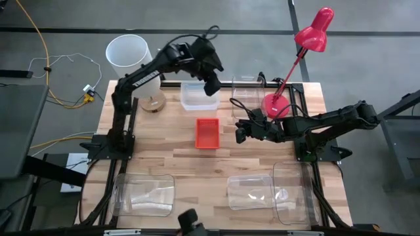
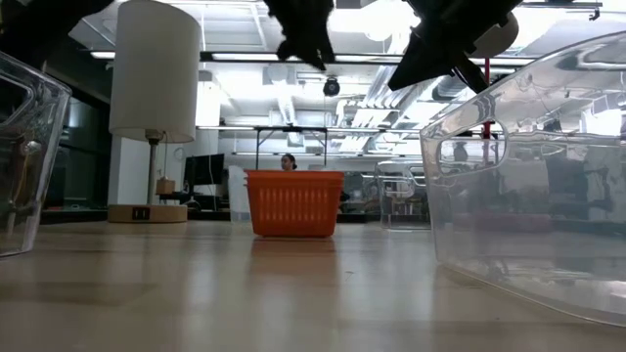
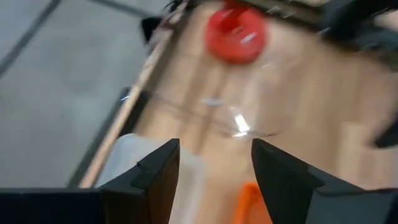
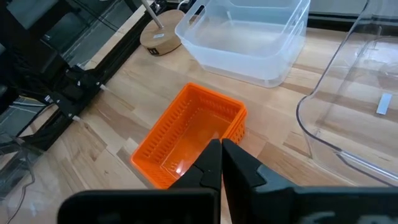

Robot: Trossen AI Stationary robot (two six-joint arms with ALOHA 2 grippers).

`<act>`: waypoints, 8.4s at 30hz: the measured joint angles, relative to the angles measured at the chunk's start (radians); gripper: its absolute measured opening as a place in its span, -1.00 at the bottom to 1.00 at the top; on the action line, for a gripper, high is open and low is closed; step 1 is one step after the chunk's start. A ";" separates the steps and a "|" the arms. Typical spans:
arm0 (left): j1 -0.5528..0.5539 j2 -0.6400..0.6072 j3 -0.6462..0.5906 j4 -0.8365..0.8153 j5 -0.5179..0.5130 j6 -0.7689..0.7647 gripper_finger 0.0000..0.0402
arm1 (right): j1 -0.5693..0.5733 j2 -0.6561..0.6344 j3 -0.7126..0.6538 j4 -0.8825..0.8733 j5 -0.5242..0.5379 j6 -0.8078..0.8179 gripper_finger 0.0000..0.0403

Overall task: Stack baskets by color
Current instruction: Stack the bottom white bin on the top white bin

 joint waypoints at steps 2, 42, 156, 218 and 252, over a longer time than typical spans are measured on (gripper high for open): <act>-0.011 -0.029 0.000 0.006 0.049 -0.024 -0.11 | 0.000 0.000 0.000 0.000 0.002 0.000 -1.00; -0.562 -1.443 -1.683 1.280 -0.432 -0.404 -0.26 | -0.037 0.001 0.043 0.161 -0.485 -0.236 -0.57; -0.562 -1.473 -1.682 1.374 -0.425 -0.283 -0.26 | -0.458 1.039 1.440 -0.580 -0.065 -1.698 -1.00; -0.562 -1.473 -1.682 1.362 -0.458 -0.280 -0.26 | -0.431 1.152 1.439 -0.737 -0.525 -1.226 0.01; -0.561 -1.473 -1.682 1.362 -0.458 -0.280 -0.26 | -0.430 1.196 1.442 -0.781 -0.456 -1.209 -0.92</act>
